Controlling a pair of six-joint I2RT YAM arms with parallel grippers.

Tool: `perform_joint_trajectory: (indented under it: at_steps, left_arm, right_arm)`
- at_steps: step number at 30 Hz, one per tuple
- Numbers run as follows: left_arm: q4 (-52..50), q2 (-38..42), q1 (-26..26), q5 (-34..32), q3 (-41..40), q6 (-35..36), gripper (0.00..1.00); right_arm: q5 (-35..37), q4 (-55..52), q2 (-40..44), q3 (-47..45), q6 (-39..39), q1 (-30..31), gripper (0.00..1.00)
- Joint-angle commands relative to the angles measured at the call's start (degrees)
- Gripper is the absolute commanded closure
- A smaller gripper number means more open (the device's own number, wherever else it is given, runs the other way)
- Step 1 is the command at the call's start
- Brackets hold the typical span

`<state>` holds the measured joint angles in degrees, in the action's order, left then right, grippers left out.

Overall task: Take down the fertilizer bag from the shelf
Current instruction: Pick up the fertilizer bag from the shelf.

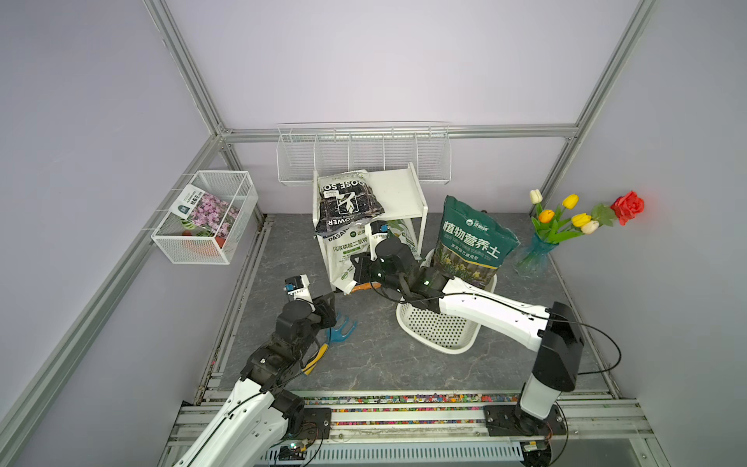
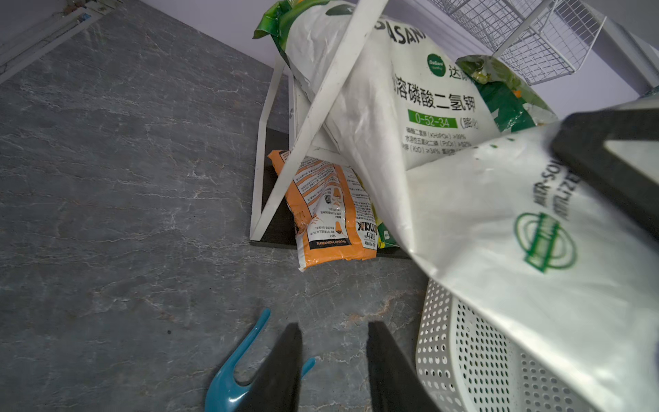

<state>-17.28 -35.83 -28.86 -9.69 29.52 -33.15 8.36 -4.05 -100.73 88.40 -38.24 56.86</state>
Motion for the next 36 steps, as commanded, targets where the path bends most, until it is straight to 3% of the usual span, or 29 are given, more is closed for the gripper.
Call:
perform_joint_trajectory:
  at_steps: [1,11,22,36]
  left_arm:
    - [0.9,-0.8,0.5,1.1,-1.0,-0.9,0.65]
    - [0.4,-0.4,0.5,0.8,-1.1,-1.6,0.65]
    - [0.8,-1.2,0.5,1.7,-1.1,-2.7,0.65]
    - [1.8,-2.4,0.5,4.4,-1.2,-3.1,0.66]
  right_arm:
    - [-1.5,-0.2,5.2,1.3,6.3,2.3,1.00]
    - [-1.4,-3.1,10.9,-2.1,9.9,3.6,1.00]
    - [-4.6,-5.4,11.5,-0.8,13.7,3.1,1.00]
    - [-12.2,-12.8,5.4,14.7,21.6,2.1,1.00]
